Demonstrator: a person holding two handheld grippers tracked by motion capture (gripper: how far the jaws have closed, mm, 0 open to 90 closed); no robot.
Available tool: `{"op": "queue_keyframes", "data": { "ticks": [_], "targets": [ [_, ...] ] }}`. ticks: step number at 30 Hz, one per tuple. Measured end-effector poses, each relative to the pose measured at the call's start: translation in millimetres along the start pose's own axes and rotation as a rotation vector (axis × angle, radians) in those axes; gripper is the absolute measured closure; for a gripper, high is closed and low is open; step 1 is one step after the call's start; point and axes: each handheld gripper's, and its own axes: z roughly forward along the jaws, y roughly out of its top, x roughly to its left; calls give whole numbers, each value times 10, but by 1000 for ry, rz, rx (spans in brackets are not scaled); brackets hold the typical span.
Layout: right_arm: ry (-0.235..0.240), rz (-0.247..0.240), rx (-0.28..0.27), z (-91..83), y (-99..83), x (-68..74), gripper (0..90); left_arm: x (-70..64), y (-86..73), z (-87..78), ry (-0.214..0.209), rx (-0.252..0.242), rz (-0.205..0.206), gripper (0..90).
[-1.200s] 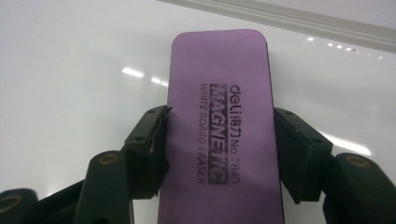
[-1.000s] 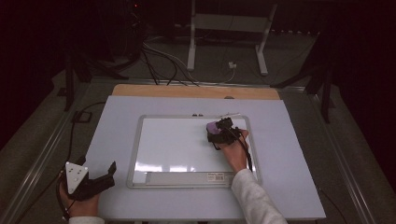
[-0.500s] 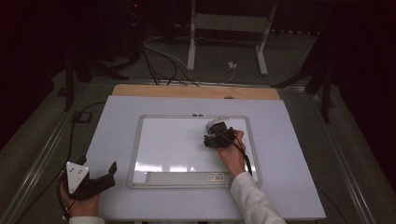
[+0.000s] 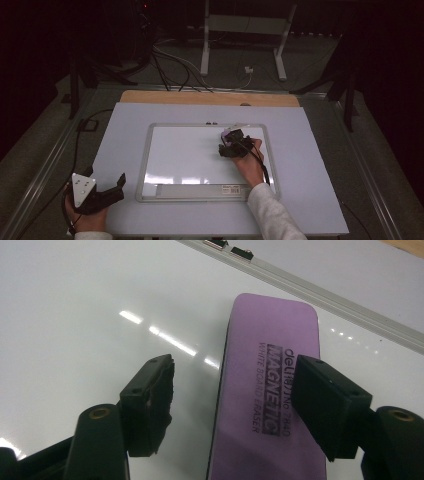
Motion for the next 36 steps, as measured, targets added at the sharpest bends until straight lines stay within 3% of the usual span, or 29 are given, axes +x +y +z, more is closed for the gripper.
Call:
{"op": "queue_keyframes", "data": {
  "ticks": [7, 12, 15, 18, 22, 26, 36],
  "targets": [
    [11, 21, 4, 6, 18, -59, 338, 3, 0, -2, -1, 0, 0, 6],
    [44, 96, -9, -9, 16, -172, 372, 9, -2, -1, 0, -2, -4, 6],
    [61, 114, -10, -16, 12, -217, 362, 5, -2, 0, -1, 2, 1, 6],
    [55, 107, -5, -18, 10, -223, 333, 3, -1, 0, 0, 1, 1, 6],
    [13, 77, -6, -18, -14, -205, 316, 8, -2, -1, 2, 1, -1, 6],
    [-21, 23, 4, -15, -36, -173, 324, 2, -2, 4, 2, 3, 1, 6],
    [-66, -7, 38, 20, -22, -229, 305, 4, -1, 0, 2, -1, -4, 6]
  ]
}}
